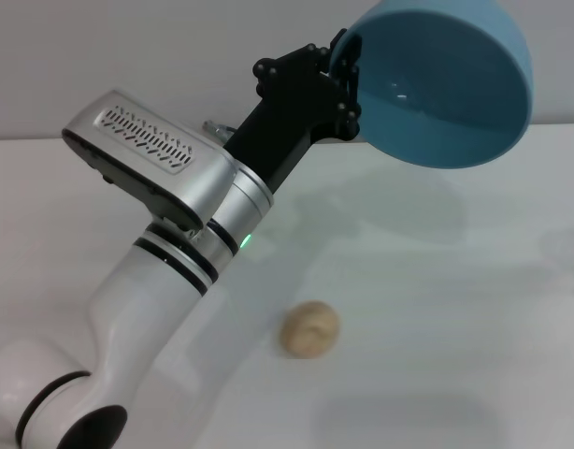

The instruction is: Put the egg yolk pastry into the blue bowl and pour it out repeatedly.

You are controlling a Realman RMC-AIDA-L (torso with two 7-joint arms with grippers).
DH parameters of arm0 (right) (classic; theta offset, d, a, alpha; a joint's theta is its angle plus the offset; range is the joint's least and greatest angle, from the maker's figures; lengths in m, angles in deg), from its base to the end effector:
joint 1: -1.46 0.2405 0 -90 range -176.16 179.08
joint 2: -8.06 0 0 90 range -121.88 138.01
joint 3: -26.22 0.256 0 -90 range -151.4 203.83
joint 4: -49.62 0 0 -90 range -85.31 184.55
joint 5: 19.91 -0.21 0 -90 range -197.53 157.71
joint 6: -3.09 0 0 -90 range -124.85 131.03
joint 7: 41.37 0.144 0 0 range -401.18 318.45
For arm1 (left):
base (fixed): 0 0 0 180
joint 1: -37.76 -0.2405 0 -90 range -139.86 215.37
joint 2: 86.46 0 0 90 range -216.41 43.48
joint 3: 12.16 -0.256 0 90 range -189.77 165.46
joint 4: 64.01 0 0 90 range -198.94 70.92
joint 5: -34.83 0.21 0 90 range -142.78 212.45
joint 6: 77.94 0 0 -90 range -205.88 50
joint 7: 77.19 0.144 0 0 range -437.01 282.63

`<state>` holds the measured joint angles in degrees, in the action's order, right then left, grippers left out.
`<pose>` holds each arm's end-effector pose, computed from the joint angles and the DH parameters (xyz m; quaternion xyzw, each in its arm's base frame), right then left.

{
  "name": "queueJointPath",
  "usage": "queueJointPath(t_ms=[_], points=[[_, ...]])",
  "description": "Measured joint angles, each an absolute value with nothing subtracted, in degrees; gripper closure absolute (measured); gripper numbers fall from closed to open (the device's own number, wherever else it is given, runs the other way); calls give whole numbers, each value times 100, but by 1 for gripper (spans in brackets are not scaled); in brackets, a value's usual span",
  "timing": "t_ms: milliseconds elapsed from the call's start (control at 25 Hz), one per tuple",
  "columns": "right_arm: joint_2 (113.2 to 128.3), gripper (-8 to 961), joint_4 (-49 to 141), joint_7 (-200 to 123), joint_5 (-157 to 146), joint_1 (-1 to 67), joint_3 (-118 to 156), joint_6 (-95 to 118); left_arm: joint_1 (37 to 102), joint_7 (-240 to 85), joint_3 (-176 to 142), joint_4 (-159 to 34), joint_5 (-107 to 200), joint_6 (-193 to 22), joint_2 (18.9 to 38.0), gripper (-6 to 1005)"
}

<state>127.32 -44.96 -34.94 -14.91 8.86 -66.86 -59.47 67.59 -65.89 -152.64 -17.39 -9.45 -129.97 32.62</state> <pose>0.2733 0.3237 0.0604 -0.6966 0.4471 -0.1440 0.5424 -0.1205 0.3397 -0.0948 -0.7906 -0.0798 -0.4176 0.4407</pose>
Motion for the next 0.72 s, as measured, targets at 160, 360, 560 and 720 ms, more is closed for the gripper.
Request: queueJointPath(t_ms=[160, 360, 560, 720], points=[[12723, 463, -4457, -3495, -1519, 891, -6708, -5929, 6911, -6622, -15269, -1860, -947, -12950, 3263, 991], [12722, 463, -4479, -3512, -1672, 941, -6897, -5922, 7070, -6710, -15193, -1917, -948, -12632, 3253, 991], [12704, 463, -4480, -3586, -2514, 1065, -6967, -5817, 7165, -6670, -14208, -1430, -920, -10688, 3195, 990], [12683, 463, -4440, -4062, -3528, 1213, -7037, -5738, 7302, -6342, -13168, -939, -875, -8641, 3168, 990]])
